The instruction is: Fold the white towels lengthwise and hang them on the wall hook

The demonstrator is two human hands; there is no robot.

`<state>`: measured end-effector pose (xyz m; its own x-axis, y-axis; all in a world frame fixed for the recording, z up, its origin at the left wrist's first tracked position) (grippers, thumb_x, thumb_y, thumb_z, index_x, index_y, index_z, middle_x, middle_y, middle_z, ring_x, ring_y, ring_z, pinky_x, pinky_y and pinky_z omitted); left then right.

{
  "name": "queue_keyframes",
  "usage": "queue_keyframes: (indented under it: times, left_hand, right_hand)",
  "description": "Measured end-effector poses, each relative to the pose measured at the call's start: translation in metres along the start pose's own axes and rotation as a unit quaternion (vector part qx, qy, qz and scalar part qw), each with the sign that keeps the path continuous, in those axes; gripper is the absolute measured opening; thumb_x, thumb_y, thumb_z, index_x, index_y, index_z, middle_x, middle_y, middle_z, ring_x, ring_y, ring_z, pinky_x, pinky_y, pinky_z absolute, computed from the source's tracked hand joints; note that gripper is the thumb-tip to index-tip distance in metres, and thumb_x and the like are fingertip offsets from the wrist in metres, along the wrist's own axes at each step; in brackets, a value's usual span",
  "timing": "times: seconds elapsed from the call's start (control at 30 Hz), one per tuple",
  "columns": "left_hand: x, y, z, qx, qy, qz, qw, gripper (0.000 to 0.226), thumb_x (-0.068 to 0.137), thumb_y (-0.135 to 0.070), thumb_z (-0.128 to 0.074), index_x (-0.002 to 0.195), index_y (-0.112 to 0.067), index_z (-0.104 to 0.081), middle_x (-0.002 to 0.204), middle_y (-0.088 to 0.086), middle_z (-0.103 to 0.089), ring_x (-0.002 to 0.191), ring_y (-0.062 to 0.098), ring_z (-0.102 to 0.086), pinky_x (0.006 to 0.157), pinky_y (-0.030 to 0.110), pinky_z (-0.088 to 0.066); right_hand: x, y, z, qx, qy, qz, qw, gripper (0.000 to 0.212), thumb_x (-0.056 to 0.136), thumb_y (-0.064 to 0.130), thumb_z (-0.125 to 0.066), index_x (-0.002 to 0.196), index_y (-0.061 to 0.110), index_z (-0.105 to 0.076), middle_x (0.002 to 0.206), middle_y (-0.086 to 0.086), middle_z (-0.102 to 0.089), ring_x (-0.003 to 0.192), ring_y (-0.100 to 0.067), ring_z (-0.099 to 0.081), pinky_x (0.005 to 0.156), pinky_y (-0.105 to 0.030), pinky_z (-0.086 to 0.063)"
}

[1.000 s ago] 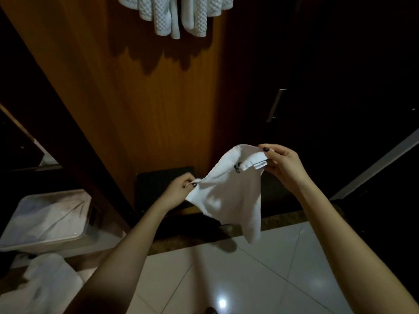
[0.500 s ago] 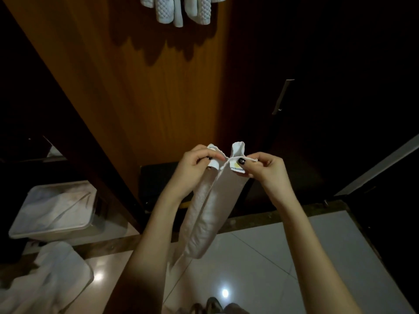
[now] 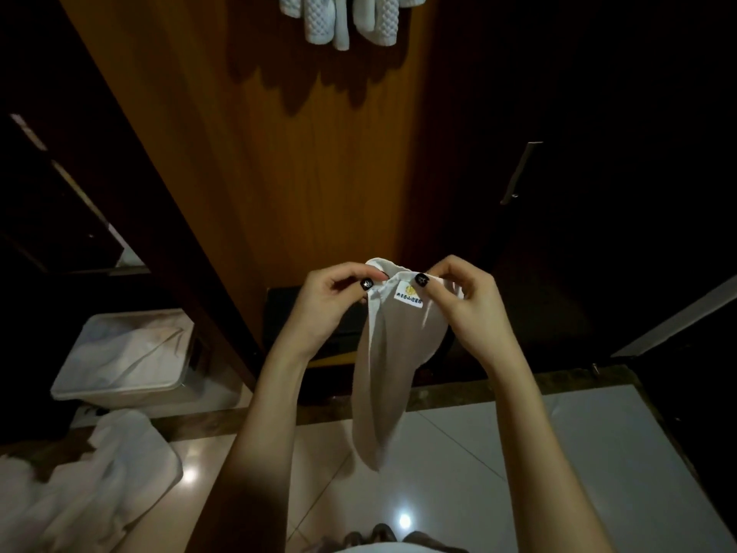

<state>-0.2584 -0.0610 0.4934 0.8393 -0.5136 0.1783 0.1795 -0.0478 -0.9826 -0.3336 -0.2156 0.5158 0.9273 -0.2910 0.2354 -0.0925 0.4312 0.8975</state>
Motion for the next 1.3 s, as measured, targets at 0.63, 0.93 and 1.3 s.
queue_keyframes:
  times: [0.63,0.93,1.3]
  left_hand:
    - [0.013,-0.010,-0.021,0.005,-0.022,-0.026,0.999,0.017,0.084,-0.005,-0.067,0.084,-0.021,-0.070,0.081,-0.009,-0.071,0.080,0.002,-0.065,0.071,0.015,-0.049]
    - [0.048,-0.053,0.005,-0.020,-0.002,-0.062,0.998,0.024,0.083,-0.007,-0.067,0.074,-0.028,-0.071,0.075,-0.013,-0.068,0.076,0.001,-0.060,0.070,0.013,-0.046]
    - [0.056,-0.060,0.069,0.239,0.020,0.000,0.971,0.011,0.083,-0.011,-0.070,0.077,-0.021,-0.070,0.086,-0.001,-0.071,0.086,0.009,-0.065,0.085,0.029,-0.047]
  right_hand:
    - [0.009,0.001,0.017,0.053,0.014,0.012,0.998,0.013,0.092,0.021,-0.064,0.079,0.020,-0.063,0.075,0.008,-0.064,0.070,-0.002,-0.062,0.060,-0.015,-0.049]
    - [0.012,-0.018,0.029,-0.203,0.128,0.010,0.971,0.023,0.082,0.046,-0.066,0.071,0.028,-0.057,0.076,0.010,-0.056,0.070,-0.006,-0.052,0.058,-0.019,-0.040]
    - [0.038,-0.024,0.063,-0.214,0.043,0.008,0.976,0.026,0.087,0.050,-0.059,0.070,0.030,-0.061,0.070,0.007,-0.061,0.060,-0.005,-0.057,0.052,-0.028,-0.043]
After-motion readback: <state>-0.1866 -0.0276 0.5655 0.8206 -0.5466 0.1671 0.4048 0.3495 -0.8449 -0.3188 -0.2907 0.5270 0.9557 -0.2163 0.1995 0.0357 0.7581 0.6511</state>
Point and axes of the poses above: each hand's wrist, its own x-axis towards the middle knuckle, its own z-axis out of the back of the hand, y = z × x, the point moved 10 cm from there along x, towards the middle knuckle
